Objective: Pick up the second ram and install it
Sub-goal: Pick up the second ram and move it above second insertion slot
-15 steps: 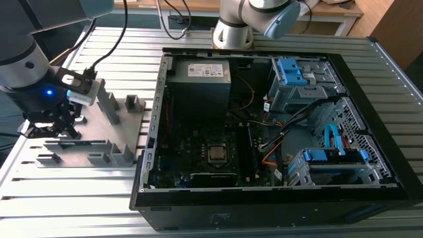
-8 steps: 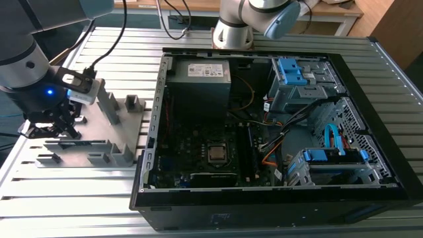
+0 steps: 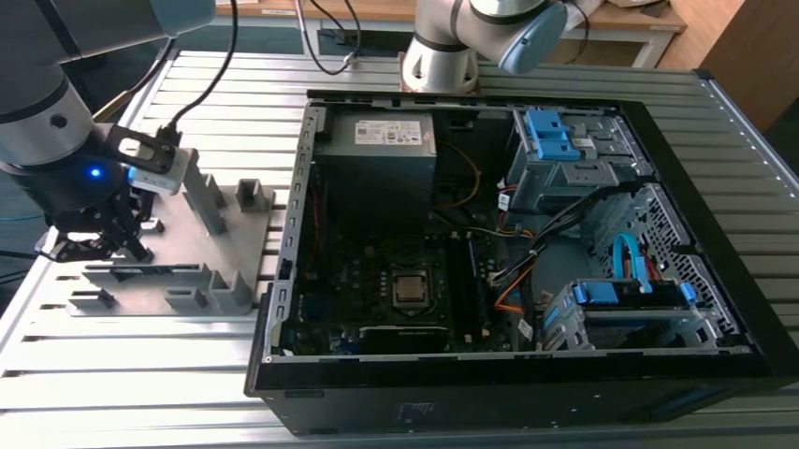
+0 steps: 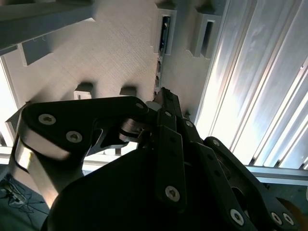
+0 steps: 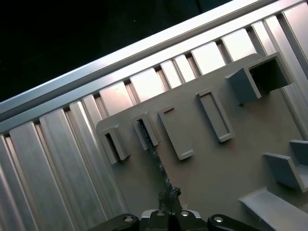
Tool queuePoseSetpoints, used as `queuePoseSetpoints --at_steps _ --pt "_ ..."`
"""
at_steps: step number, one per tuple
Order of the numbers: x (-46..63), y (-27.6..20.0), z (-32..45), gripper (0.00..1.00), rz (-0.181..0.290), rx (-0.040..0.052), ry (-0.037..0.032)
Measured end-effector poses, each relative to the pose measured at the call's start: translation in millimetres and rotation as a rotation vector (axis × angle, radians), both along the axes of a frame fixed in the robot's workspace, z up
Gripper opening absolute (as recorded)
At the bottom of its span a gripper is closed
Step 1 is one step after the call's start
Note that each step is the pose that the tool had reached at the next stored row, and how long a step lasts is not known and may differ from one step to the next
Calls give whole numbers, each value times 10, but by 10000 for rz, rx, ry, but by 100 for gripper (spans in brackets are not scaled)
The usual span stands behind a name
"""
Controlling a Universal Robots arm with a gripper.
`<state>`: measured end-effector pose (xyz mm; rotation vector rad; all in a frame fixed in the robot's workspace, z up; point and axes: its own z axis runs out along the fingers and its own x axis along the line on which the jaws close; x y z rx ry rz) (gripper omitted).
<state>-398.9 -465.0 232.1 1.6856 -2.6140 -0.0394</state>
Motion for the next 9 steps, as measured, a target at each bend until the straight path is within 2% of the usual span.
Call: queuePoseSetpoints --at_steps 9 --pt "0 0 0 10 328 0 0"
